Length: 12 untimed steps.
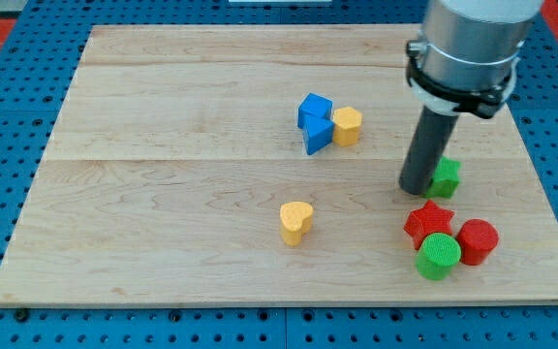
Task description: Make a group of blue and yellow blocks closer to each other
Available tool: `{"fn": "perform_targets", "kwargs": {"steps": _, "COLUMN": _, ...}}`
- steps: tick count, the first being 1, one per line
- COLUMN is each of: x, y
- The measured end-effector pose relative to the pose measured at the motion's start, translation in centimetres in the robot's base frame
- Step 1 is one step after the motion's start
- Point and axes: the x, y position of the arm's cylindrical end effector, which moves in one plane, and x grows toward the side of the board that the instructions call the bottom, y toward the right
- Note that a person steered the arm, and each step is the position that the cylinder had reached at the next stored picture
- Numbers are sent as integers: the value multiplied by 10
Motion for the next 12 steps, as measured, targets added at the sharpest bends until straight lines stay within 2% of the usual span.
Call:
{"fn": "perform_targets", "kwargs": {"steps": 2, "x": -44, "y": 1}}
{"fn": "perform_targets", "kwargs": {"steps": 3, "x": -49, "y": -10}}
{"fn": "perform_targets", "kwargs": {"steps": 6, "x": 121, "y": -81}}
{"fn": "perform_targets", "kwargs": {"steps": 7, "x": 92, "y": -131}}
{"fn": "perform_targets", "kwargs": {"steps": 9, "x": 3, "y": -148}}
{"fn": "perform_targets", "kwargs": {"steps": 11, "x": 17, "y": -207}}
{"fn": "perform_targets", "kwargs": {"steps": 12, "x": -26, "y": -216}}
